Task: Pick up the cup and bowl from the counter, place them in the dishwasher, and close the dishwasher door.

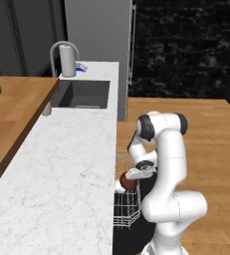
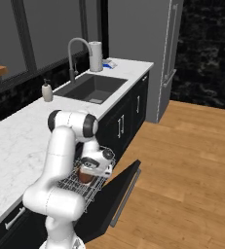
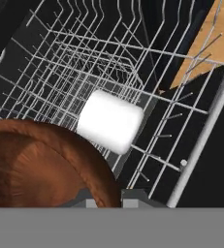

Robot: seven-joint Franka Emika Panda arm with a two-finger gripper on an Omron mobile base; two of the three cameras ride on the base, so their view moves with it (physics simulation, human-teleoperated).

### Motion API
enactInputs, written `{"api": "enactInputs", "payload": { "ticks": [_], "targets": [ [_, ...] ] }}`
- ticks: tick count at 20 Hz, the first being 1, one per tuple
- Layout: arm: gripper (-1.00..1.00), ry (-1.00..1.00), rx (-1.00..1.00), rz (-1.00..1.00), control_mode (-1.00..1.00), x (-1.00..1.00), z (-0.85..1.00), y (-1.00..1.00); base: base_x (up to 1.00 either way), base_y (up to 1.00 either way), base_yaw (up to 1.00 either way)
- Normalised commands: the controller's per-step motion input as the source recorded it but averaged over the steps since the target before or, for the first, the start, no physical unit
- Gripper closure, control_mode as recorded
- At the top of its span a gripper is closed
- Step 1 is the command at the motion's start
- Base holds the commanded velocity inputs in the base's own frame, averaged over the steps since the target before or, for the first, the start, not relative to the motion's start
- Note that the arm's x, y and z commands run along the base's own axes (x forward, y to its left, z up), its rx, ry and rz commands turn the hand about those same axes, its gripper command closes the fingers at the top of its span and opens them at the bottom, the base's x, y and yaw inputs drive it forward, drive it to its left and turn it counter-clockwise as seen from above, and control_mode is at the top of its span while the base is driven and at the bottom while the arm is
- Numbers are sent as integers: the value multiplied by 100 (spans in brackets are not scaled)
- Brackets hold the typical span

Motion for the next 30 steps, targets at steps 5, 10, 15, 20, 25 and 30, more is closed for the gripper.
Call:
{"api": "enactInputs", "payload": {
  "ticks": [5,10,15,20,25,30],
  "targets": [
    [100,-9,0,0,-100,8,-22,31,0,0,0],
    [100,-1,0,0,-100,3,-27,28,0,0,0],
    [100,0,0,6,-100,6,-54,0,0,0,0],
    [100,0,0,7,-100,0,-70,-22,0,0,0],
    [-100,-5,0,10,-100,-12,-50,-37,0,0,0],
    [-100,-15,2,2,-100,-31,3,-27,0,0,0]
  ]
}}
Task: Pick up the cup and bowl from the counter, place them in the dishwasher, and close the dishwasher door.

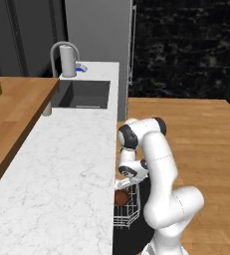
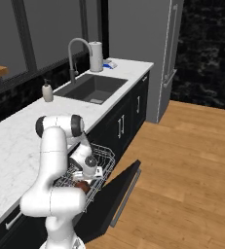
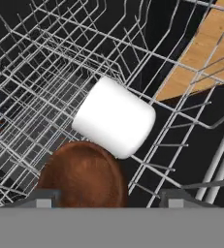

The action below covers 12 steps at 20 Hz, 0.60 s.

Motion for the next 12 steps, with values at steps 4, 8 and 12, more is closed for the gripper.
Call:
{"api": "enactInputs", "payload": {
  "ticks": [4,8,12],
  "targets": [
    [-100,-26,8,0,-100,-76,84,-22,0,0,0],
    [-100,-15,9,-5,-100,-52,100,-14,0,0,0],
    [-100,-7,8,-10,-100,-29,100,-50,0,0,0]
  ]
}}
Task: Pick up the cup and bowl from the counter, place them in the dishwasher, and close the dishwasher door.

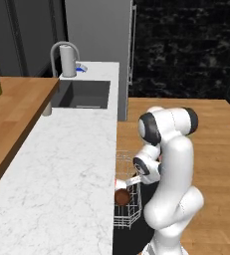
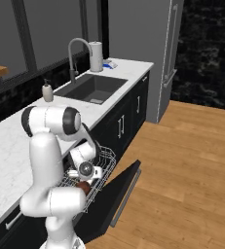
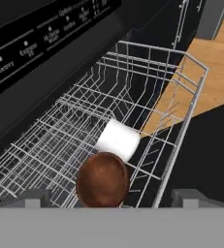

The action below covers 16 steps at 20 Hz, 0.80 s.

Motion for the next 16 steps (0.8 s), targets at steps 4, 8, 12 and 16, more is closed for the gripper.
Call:
{"api": "enactInputs", "payload": {
  "ticks": [4,8,12,16],
  "targets": [
    [-100,-2,10,-10,-100,-1,100,-56,0,0,0],
    [-100,0,10,-11,-100,21,100,-47,0,0,0],
    [-100,0,8,-10,-100,26,100,-43,0,0,0],
    [-100,2,5,-9,-100,24,100,-36,0,0,0]
  ]
}}
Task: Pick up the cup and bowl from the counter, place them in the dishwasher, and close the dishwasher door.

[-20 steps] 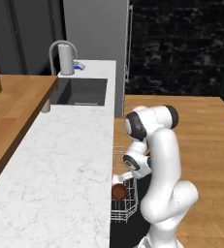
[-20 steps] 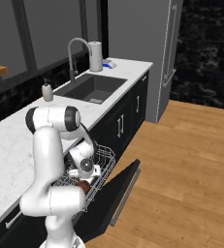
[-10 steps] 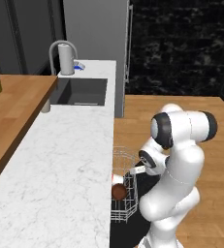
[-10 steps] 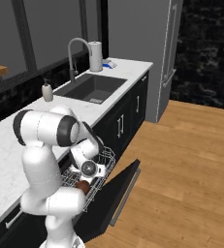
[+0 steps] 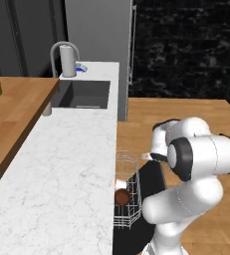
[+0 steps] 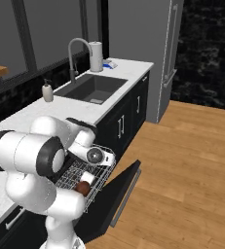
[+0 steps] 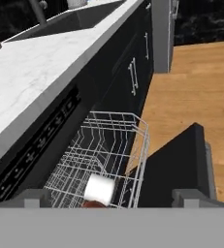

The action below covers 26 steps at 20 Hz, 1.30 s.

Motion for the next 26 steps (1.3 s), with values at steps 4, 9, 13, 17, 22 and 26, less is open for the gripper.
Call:
{"api": "enactInputs", "payload": {
  "ticks": [4,9,13,17,22,26],
  "targets": [
    [-100,12,14,-9,-100,4,100,-47,0,0,0],
    [-100,3,39,-5,-100,-47,48,-63,0,0,0],
    [-100,-2,48,0,-100,-51,23,-55,0,0,0],
    [-100,1,41,4,-100,-7,9,-50,0,0,0],
    [-100,2,37,11,-100,-1,-30,-53,0,0,0],
    [-100,2,34,16,-100,-5,-58,-63,0,0,0]
  ]
}}
